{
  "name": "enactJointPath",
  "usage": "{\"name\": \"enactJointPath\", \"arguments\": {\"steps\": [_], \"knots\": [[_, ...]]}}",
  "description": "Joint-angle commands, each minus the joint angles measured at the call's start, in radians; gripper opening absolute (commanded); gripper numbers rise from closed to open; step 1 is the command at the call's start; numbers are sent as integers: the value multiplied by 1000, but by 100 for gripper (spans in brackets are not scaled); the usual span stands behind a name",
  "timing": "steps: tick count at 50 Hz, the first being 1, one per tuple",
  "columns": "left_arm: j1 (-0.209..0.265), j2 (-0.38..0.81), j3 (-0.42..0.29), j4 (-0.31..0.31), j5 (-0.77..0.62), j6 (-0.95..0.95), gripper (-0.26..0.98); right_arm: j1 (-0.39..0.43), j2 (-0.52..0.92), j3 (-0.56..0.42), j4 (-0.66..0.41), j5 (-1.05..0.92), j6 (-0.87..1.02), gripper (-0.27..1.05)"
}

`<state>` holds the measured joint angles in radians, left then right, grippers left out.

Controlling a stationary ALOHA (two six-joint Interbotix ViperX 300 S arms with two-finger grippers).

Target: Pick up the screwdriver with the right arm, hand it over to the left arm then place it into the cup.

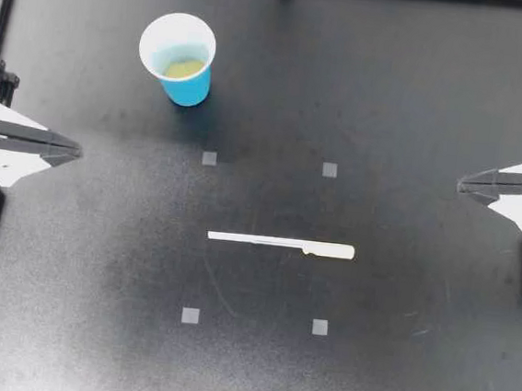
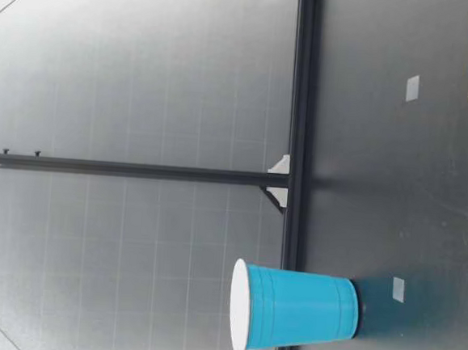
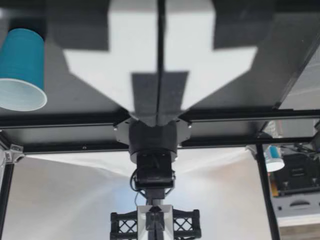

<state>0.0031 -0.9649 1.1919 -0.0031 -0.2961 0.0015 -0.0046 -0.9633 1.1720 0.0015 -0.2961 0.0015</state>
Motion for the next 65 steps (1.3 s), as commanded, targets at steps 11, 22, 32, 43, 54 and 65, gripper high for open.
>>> {"name": "enactJointPath", "arguments": {"steps": [11, 22, 32, 43, 54, 65], "knots": [[15, -12, -2, 0, -95, 3, 10, -6, 28, -15, 8, -28, 21, 3], [15, 11, 9, 0, -107, 2, 10, -6, 229, -95, 12, 78, 92, 3], [15, 32, 9, 0, -114, 2, 10, -6, 489, -209, 14, 290, 123, 4], [17, 34, 15, 0, -115, 3, 10, -6, 681, -347, 8, 483, 114, 17], [15, 35, 23, 0, -115, 5, 10, -6, 827, -463, 0, 611, 107, 52], [17, 34, 34, 0, -115, 5, 10, -6, 969, -558, -3, 750, 97, 62]]}}
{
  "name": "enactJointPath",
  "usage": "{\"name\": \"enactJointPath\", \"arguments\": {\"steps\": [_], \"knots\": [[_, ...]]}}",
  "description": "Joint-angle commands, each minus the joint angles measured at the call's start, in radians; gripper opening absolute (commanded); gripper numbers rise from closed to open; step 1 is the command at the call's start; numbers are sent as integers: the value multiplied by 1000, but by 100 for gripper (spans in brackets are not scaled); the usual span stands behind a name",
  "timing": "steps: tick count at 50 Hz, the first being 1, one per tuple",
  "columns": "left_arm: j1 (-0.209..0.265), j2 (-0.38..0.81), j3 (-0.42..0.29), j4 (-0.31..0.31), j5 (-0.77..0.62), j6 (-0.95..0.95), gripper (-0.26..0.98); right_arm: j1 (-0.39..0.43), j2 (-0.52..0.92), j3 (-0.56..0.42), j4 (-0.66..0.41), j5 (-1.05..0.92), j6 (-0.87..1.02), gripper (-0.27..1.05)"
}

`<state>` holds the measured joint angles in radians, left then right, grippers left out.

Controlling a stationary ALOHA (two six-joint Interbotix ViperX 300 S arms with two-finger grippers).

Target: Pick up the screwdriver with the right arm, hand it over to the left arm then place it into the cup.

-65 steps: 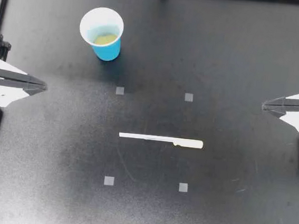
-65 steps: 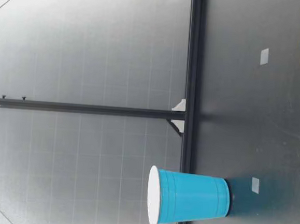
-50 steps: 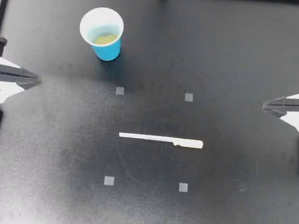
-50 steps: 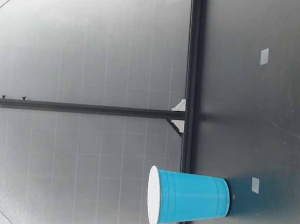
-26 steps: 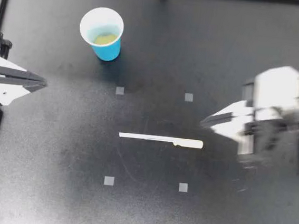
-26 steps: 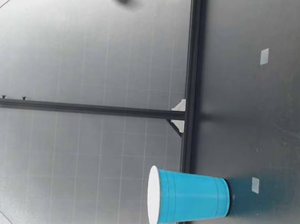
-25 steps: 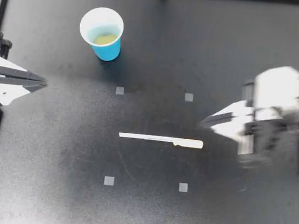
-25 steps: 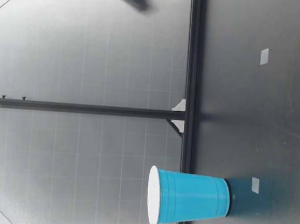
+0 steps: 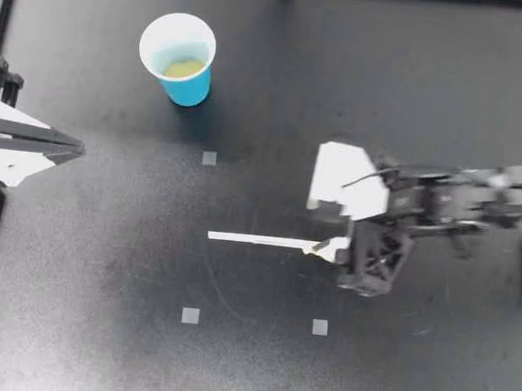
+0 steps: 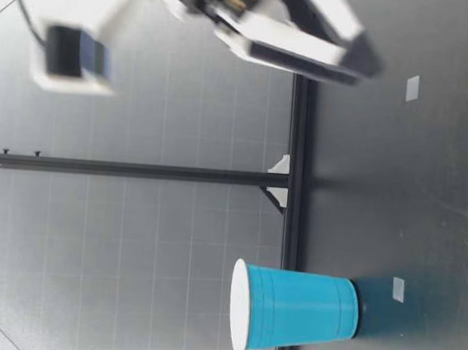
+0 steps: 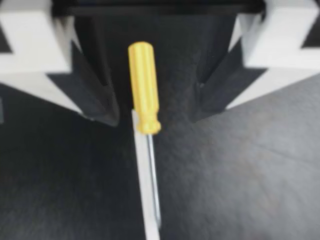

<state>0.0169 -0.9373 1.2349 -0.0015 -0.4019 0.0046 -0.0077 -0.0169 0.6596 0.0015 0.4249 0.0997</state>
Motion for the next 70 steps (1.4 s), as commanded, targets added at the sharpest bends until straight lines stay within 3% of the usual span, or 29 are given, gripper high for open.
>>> {"name": "enactJointPath", "arguments": {"steps": [1, 38, 64, 70], "knots": [[2, 6, -6, -2, -9, 2, 10, -3, 34, -54, -3, 35, -5, 62], [2, -3, -9, -2, -9, 2, 10, -3, 199, -87, -8, 20, -28, 59], [2, 0, -6, -2, -11, 2, 10, -2, 213, -87, -8, 38, -23, 12], [2, 20, -2, -2, -12, 2, 10, 3, 187, -84, -8, 32, -23, 6]]}}
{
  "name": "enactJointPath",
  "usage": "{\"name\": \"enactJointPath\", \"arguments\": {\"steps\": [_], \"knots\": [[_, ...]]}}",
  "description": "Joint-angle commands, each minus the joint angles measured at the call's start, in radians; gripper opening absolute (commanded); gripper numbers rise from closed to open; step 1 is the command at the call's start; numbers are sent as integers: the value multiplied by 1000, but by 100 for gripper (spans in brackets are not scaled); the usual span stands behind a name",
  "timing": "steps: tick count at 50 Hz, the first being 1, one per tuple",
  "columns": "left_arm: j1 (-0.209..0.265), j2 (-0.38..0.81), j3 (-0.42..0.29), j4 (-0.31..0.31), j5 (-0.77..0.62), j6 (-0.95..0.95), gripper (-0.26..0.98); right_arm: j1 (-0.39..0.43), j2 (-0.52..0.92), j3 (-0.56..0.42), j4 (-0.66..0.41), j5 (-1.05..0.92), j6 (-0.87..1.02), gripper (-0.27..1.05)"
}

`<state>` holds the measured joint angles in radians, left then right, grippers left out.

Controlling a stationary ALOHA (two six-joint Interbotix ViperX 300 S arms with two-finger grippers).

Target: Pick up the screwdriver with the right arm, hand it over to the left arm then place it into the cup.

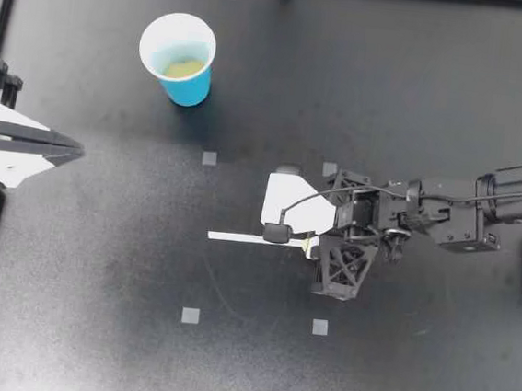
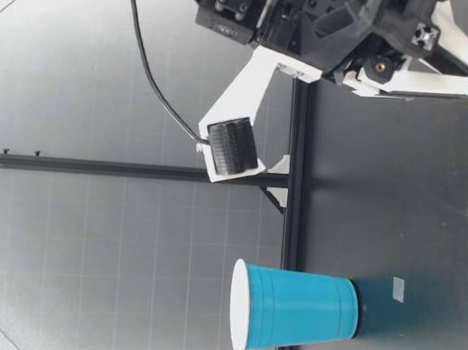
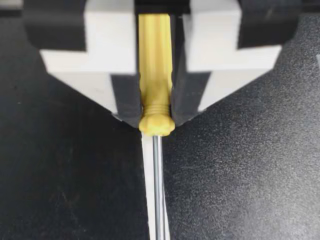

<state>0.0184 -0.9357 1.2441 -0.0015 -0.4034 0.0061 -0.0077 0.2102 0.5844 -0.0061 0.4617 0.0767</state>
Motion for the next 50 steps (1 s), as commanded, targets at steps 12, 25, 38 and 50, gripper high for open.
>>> {"name": "enactJointPath", "arguments": {"steps": [12, 25, 38, 50], "knots": [[0, 150, -20, -3, -91, -3, 14, 5, -166, 71, 8, -186, 20, 6], [2, 314, -52, -5, -218, -9, 50, 6, -287, 244, 12, -673, 86, 6], [2, 557, -133, -5, -437, -12, 66, 6, -278, 301, 11, -1068, 83, 6], [2, 701, -204, -5, -563, -15, 66, 5, -227, 253, 8, -1189, 78, 6]]}}
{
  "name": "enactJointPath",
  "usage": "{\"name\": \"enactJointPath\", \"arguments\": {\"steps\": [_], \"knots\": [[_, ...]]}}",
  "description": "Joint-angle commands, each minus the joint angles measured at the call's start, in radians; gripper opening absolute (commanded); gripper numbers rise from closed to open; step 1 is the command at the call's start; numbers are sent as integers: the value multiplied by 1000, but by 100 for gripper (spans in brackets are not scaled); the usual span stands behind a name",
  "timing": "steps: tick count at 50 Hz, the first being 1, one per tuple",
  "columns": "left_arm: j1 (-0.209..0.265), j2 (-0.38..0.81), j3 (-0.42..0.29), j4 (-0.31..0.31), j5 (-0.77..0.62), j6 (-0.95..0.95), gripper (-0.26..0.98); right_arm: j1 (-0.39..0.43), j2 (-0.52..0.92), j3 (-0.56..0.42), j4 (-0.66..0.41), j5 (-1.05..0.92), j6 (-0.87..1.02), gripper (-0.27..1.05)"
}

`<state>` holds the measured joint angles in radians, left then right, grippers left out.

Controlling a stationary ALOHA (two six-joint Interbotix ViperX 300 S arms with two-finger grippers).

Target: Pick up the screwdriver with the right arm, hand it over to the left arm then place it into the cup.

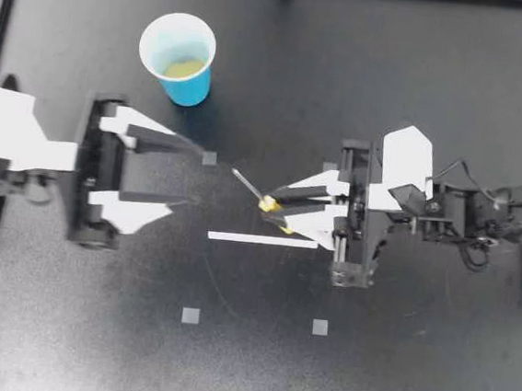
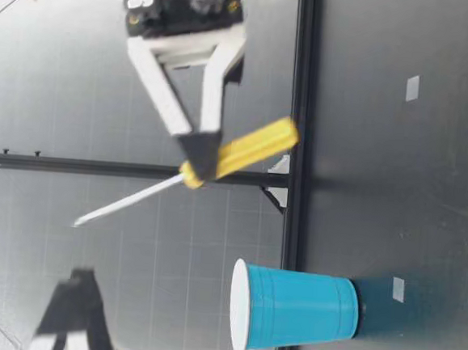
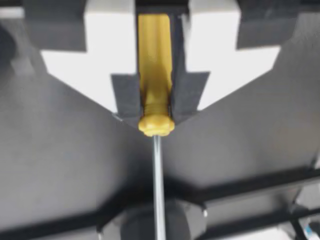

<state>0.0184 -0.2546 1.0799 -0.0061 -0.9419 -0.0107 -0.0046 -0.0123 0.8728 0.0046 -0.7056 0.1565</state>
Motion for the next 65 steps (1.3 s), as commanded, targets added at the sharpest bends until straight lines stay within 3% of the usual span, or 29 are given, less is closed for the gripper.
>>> {"name": "enactJointPath", "arguments": {"steps": [1, 26, 37, 52, 65], "knots": [[0, 25, -44, -2, -25, 2, 66, 2, -2, -43, -3, -21, -2, 6], [2, 66, -87, 3, -32, -2, 64, -3, 14, -104, -8, -26, -49, 6], [0, 67, -95, 6, -52, -2, 47, -5, 14, -112, -6, -26, -49, 6], [0, 87, -112, 8, -52, -18, 8, -9, 11, -115, -5, -26, -49, 6], [0, 87, -109, 20, -52, -38, 6, -9, 17, -115, 5, -26, -43, 7]]}}
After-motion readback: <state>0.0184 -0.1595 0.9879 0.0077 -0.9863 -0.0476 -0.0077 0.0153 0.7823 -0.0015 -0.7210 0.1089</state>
